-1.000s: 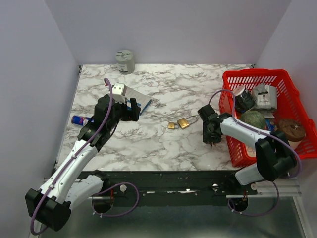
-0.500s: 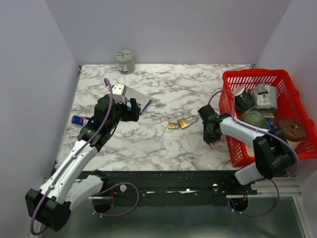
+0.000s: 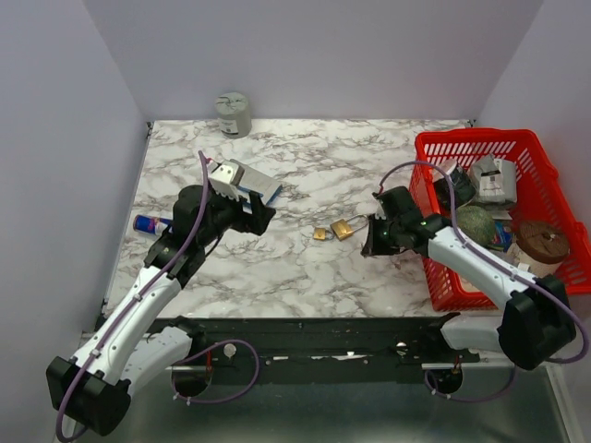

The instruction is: Unlock with the key

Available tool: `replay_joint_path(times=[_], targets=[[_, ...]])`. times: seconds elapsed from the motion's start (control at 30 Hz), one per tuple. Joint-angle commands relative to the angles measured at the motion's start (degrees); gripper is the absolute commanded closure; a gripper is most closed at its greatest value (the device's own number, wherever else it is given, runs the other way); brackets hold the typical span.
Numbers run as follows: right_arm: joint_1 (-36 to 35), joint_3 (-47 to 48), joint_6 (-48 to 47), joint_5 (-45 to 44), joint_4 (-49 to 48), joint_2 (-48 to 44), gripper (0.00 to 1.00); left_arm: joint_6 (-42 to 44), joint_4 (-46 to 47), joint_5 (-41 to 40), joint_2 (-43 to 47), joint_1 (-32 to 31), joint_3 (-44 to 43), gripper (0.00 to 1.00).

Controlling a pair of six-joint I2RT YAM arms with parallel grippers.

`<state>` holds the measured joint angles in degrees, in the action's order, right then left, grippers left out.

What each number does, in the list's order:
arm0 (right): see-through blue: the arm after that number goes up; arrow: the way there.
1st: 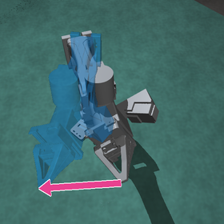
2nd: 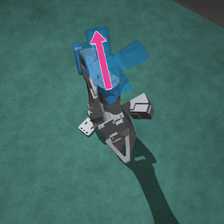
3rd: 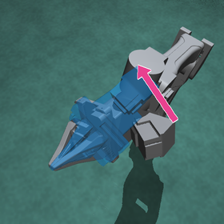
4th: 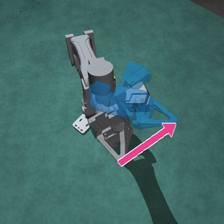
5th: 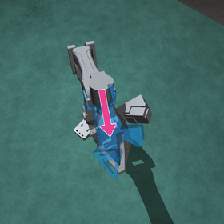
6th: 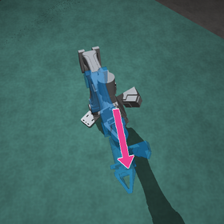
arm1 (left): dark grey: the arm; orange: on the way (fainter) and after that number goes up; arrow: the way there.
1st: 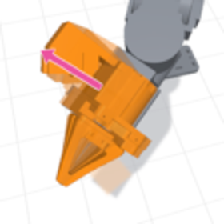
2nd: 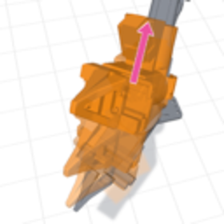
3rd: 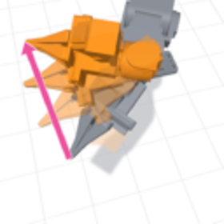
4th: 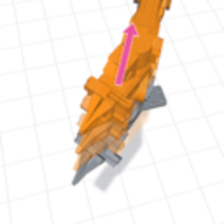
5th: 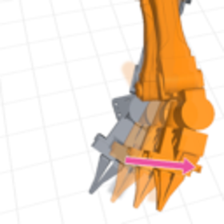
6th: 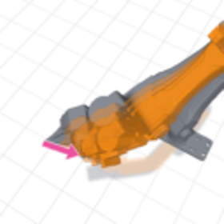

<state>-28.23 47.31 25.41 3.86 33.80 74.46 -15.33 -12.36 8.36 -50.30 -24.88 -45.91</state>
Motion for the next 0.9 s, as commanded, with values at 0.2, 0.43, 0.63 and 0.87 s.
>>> replay_joint_path(times=[0.2, 0.43, 0.63, 0.87], targets=[[-0.6, 5.25, 1.57, 33.81, -13.58, -10.37, 0.99, -5.58, 23.33, 42.43, -1.55, -5.26, 6.09, 0.06], [-2.18, 2.44, 7.37, 45.8, -26.31, -13.72, 0.99, -6.2, 25.37, 44.9, -3.75, -11.23, 6.62, 0.06], [-2.71, 1.3, 12.03, 47.73, -30.1, -14.69, 0.99, -3.74, 23.09, 42.01, -4.01, -13.52, 6.27, 0.06], [-3.68, 0.94, 14.58, 46.59, -33.27, -15.31, 0.99, -3.39, 22.46, 38.66, -4.89, -15.1, 6.27, 0.08]])
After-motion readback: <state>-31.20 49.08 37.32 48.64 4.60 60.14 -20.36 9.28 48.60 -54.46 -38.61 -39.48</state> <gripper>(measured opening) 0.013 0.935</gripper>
